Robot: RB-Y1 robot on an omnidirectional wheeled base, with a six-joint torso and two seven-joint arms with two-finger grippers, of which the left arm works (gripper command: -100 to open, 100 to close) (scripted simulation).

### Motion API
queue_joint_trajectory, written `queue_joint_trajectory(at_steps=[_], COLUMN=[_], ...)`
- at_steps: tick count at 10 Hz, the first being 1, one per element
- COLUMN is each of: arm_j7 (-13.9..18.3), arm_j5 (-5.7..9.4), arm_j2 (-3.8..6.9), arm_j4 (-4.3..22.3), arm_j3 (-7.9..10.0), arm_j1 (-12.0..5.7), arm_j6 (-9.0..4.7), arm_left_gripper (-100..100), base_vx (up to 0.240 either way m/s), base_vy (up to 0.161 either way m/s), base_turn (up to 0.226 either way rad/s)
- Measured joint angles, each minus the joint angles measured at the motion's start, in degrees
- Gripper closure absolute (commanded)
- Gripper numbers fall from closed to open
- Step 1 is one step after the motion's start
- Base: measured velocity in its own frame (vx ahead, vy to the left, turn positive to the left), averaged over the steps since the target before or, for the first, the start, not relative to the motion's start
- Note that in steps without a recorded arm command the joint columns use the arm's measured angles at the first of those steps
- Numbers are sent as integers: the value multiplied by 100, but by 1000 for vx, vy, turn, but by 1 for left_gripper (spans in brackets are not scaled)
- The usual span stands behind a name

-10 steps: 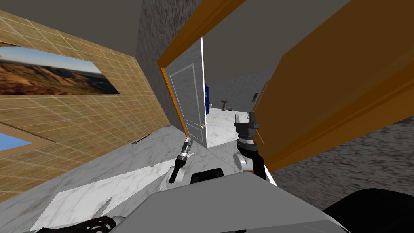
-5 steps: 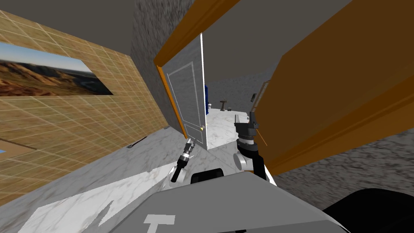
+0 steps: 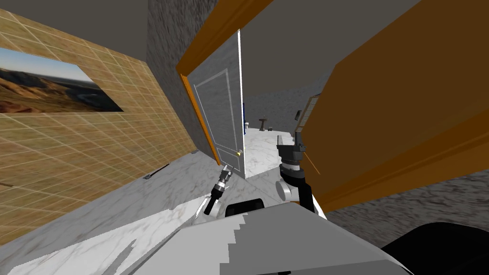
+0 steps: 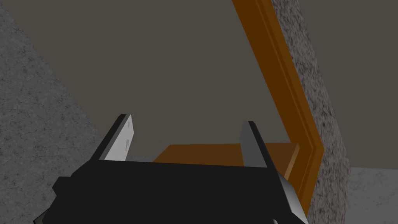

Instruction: Push the door open

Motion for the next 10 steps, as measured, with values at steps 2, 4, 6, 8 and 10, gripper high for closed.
queue_joint_trajectory(at_steps=[2, 4, 6, 8, 10], arm_j7=[-226, -444, -687, -856, -1128], arm_j5=[-74, -166, -250, -309, -392], arm_j2=[-2, 27, 35, 24, -4], arm_j4=[327, 572, 836, 1052, 1427], arm_j3=[-34, -91, -140, -171, -208], arm_j1=[-127, -235, -292, -396, -522], arm_j6=[-80, -107, -189, -212, -312], arm_left_gripper=[-100, -100, -100, -100, -100], base_vx=[88, 119, 87, 74, 113], base_vy=[45, 53, 44, 41, 73], base_turn=[-40, -64, -34, -41, -54])
